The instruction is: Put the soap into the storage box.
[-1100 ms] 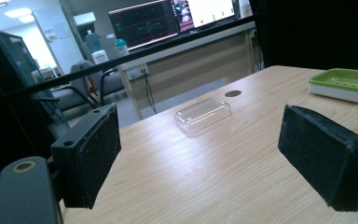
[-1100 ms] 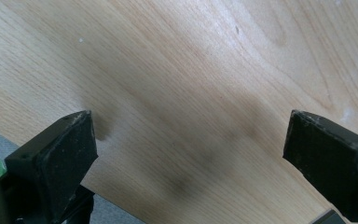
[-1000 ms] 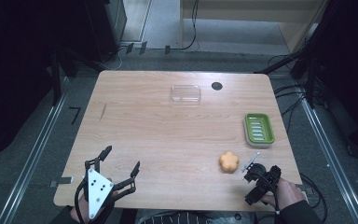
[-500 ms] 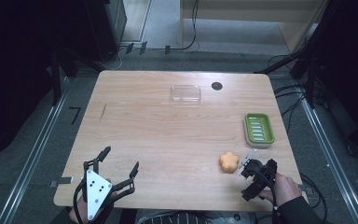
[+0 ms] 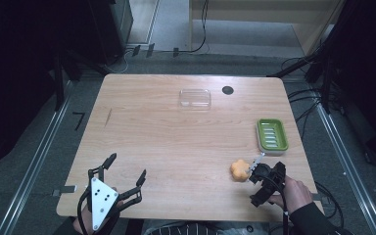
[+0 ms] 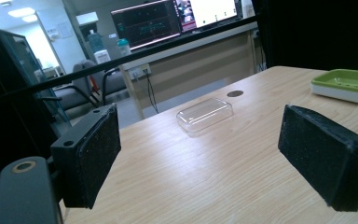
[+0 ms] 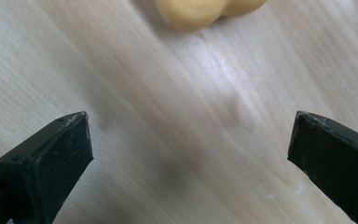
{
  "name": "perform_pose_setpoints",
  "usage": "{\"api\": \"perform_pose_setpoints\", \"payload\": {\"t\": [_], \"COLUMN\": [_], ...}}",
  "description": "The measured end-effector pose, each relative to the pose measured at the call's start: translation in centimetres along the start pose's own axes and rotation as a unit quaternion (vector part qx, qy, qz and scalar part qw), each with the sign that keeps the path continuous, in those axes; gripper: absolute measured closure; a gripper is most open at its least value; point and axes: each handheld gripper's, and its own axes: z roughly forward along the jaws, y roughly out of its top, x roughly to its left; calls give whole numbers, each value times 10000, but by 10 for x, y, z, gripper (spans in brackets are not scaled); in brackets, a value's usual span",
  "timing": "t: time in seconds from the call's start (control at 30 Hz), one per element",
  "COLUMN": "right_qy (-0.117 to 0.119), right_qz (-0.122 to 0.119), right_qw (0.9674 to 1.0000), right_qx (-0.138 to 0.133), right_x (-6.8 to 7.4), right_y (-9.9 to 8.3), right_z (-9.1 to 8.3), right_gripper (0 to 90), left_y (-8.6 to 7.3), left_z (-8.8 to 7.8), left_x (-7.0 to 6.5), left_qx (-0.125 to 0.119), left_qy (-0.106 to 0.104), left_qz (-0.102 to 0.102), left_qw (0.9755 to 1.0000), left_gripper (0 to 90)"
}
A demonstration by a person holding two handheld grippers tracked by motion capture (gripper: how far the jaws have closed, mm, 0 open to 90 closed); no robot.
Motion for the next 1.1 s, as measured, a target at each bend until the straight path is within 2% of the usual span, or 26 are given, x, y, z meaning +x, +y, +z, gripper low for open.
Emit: {"api": "perform_pose_setpoints", "payload": {"t": [0.07, 0.27, 0.43, 1.1], "right_qy": [-6, 72, 59, 285], "right_qz": [56, -76, -73, -519], "right_qw": [10000, 9999, 9999, 9982], "right_qx": [-47, -65, -121, -87], "right_x": [-2, -5, -6, -14], "right_y": [2, 12, 16, 43], "right_z": [-1, 3, 2, 12], "right_gripper": [0, 0, 0, 0], "left_y": [0, 0, 0, 0], "left_z": [0, 0, 0, 0], "left_x": [0, 0, 0, 0], "left_qx": [0, 7, -7, 15], "left_qy": [-8, 7, 10, 4], "left_qz": [10, -1, -15, -1], "left_qw": [10000, 10000, 10000, 10000], "left_gripper": [130, 130, 129, 130]}}
